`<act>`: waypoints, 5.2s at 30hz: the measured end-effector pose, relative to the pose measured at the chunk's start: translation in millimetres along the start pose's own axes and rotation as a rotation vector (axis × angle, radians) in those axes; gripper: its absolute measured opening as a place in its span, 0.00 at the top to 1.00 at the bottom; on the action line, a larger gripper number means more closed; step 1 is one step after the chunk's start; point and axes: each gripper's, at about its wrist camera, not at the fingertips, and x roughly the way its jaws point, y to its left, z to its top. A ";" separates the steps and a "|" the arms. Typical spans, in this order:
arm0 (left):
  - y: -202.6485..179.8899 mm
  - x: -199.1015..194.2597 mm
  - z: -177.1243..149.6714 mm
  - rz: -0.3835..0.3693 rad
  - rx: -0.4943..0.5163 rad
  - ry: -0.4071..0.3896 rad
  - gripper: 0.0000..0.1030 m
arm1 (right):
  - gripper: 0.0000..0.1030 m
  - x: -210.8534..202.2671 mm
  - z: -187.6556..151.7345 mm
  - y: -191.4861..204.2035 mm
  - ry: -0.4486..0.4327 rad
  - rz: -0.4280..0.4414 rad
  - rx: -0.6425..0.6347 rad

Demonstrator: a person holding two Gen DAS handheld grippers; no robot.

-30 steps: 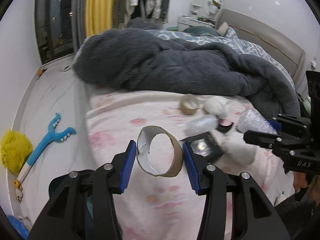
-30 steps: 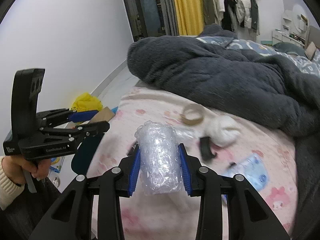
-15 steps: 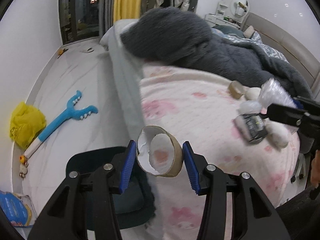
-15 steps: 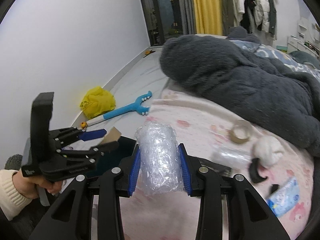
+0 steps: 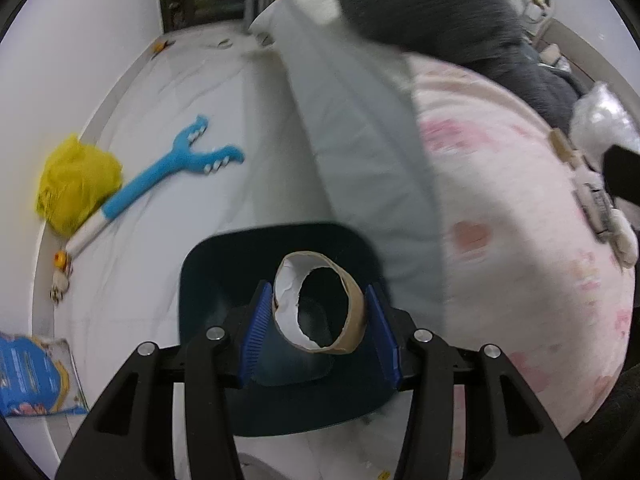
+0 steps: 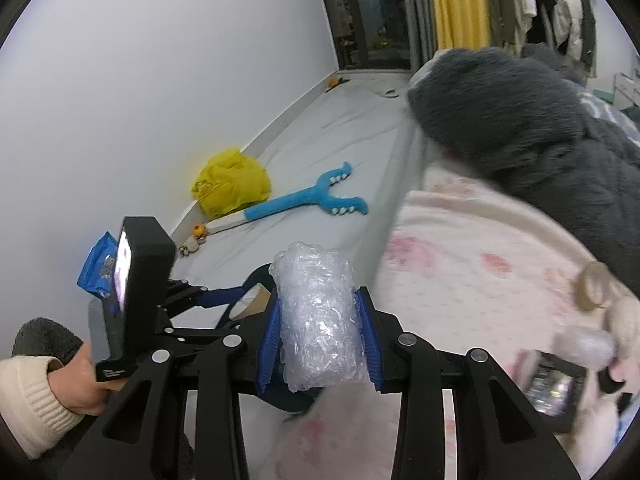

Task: Collect trash
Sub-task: 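Carry both items over the green bin and open both tools to drop them, then return both tools to the bed above the remaining trash, then grasp the white tissue wad with the right tool while the left tool grasps the black snack bag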

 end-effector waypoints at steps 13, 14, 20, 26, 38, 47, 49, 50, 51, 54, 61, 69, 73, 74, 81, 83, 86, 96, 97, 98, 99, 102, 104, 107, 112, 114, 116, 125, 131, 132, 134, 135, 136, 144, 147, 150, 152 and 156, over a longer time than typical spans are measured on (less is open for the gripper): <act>51.8 23.4 -25.4 0.009 -0.049 0.098 0.29 | 0.64 65.5 11.5 36.4 0.086 0.035 -0.018; 54.5 22.2 -25.9 0.009 -0.050 0.093 0.28 | 0.64 70.0 11.6 37.3 0.094 0.034 -0.017; 73.1 5.5 -28.5 0.021 -0.082 0.039 0.21 | 0.64 98.0 10.1 47.8 0.148 0.031 -0.015; 83.2 -16.7 -27.1 0.042 -0.088 -0.038 0.19 | 0.64 128.6 3.2 58.5 0.215 0.017 -0.016; 87.9 -55.4 -19.2 0.101 -0.069 -0.161 0.14 | 0.63 186.3 -24.3 59.0 0.348 -0.008 -0.003; 95.3 -88.8 -9.8 0.104 -0.085 -0.263 0.09 | 0.62 216.5 -41.1 62.4 0.419 -0.029 -0.018; 95.8 -94.4 -8.6 0.106 -0.084 -0.278 0.08 | 0.56 221.1 -44.0 61.7 0.433 -0.039 -0.023; 96.2 -96.7 -7.9 0.107 -0.083 -0.284 0.08 | 0.44 222.2 -45.5 60.8 0.438 -0.045 -0.023; 96.4 -100.0 -6.1 0.104 -0.086 -0.293 0.07 | 0.40 222.8 -46.5 60.0 0.442 -0.050 -0.021; 94.5 -105.3 -3.1 0.089 -0.089 -0.303 0.06 | 0.35 218.5 -44.9 57.6 0.432 -0.059 -0.019; 80.3 -120.9 9.7 0.051 -0.080 -0.353 0.06 | 0.30 188.3 -34.9 55.5 0.365 -0.042 -0.003; 54.6 -139.8 21.3 0.034 -0.045 -0.392 0.06 | 0.21 123.2 -11.7 51.9 0.212 -0.043 -0.026; 39.0 -142.5 26.3 0.035 -0.016 -0.407 0.06 | 0.20 87.0 -1.6 45.7 0.130 -0.062 -0.049; 35.3 -142.7 27.8 0.033 -0.014 -0.407 0.05 | 0.19 77.9 0.1 42.9 0.112 -0.063 -0.050; 3.4 -141.1 37.3 0.008 0.013 -0.410 0.05 | 0.16 33.0 -0.4 17.5 0.036 -0.106 -0.073; -5.9 -139.3 39.8 0.002 0.019 -0.406 0.05 | 0.15 21.8 -4.0 9.6 0.023 -0.123 -0.073; -20.7 -135.1 43.6 -0.005 0.033 -0.399 0.05 | 0.14 5.2 -9.3 -2.7 0.004 -0.142 -0.073; -70.4 -120.7 48.7 -0.036 0.085 -0.371 0.05 | 0.13 -34.8 -26.6 -45.6 -0.028 -0.201 -0.044; -75.0 -118.7 48.8 -0.039 0.091 -0.367 0.05 | 0.13 -37.7 -28.8 -49.1 -0.028 -0.208 -0.044; -77.8 -118.0 48.0 -0.041 0.094 -0.365 0.05 | 0.13 -40.7 -31.5 -51.6 -0.028 -0.215 -0.042; -83.2 -115.3 48.6 -0.044 0.100 -0.359 0.05 | 0.13 -44.0 -33.8 -55.9 -0.028 -0.219 -0.038; -94.0 -111.8 49.4 -0.053 0.108 -0.351 0.05 | 0.13 -52.0 -39.4 -68.2 -0.030 -0.231 -0.025; -101.5 -109.1 50.8 -0.061 0.116 -0.345 0.05 | 0.13 -56.9 -45.2 -77.7 -0.031 -0.240 -0.014; -114.1 -106.1 51.1 -0.072 0.125 -0.339 0.05 | 0.13 -64.0 -53.2 -89.5 -0.030 -0.257 0.001; -134.7 -99.2 51.8 -0.084 0.145 -0.326 0.05 | 0.13 -75.8 -67.2 -108.7 -0.026 -0.280 0.023; -143.5 -95.6 51.9 -0.091 0.153 -0.318 0.05 | 0.13 -80.6 -72.7 -116.4 -0.025 -0.287 0.032; -150.5 -93.0 51.6 -0.095 0.158 -0.313 0.05 | 0.13 -84.1 -77.7 -122.8 -0.023 -0.290 0.037; -186.1 -76.3 50.7 -0.114 0.187 -0.280 0.05 | 0.13 -98.8 -101.0 -150.4 -0.018 -0.277 0.069; -206.0 -64.7 49.3 -0.126 0.203 -0.255 0.05 | 0.13 -99.3 -112.4 -163.0 -0.006 -0.270 0.072; -209.1 -62.7 49.2 -0.129 0.205 -0.251 0.05 | 0.13 -98.4 -114.3 -164.7 -0.001 -0.270 0.070; -214.9 -59.2 48.6 -0.132 0.210 -0.245 0.05 | 0.18 -96.1 -116.9 -167.1 0.007 -0.271 0.065; -218.2 -57.4 48.1 -0.134 0.214 -0.241 0.05 | 0.20 -93.8 -117.8 -167.9 0.014 -0.277 0.057; -221.5 -55.6 47.5 -0.135 0.219 -0.238 0.05 | 0.23 -92.5 -119.0 -168.4 0.019 -0.286 0.049; -242.2 -45.2 44.1 -0.150 0.240 -0.222 0.05 | 0.52 -86.0 -126.9 -181.1 0.059 -0.360 0.019; -249.3 -43.0 42.9 -0.154 0.248 -0.220 0.05 | 0.60 -91.6 -128.5 -184.8 0.050 -0.364 0.021; -259.2 -38.4 41.1 -0.148 0.261 -0.212 0.05 | 0.62 -101.4 -129.1 -186.3 0.018 -0.350 0.031; -266.0 -34.4 39.1 -0.142 0.271 -0.208 0.05 | 0.62 -110.0 -129.3 -187.8 -0.007 -0.325 0.052; -279.2 -27.3 36.3 -0.126 0.301 -0.208 0.04 | 0.62 -130.1 -128.9 -190.4 -0.072 -0.287 0.090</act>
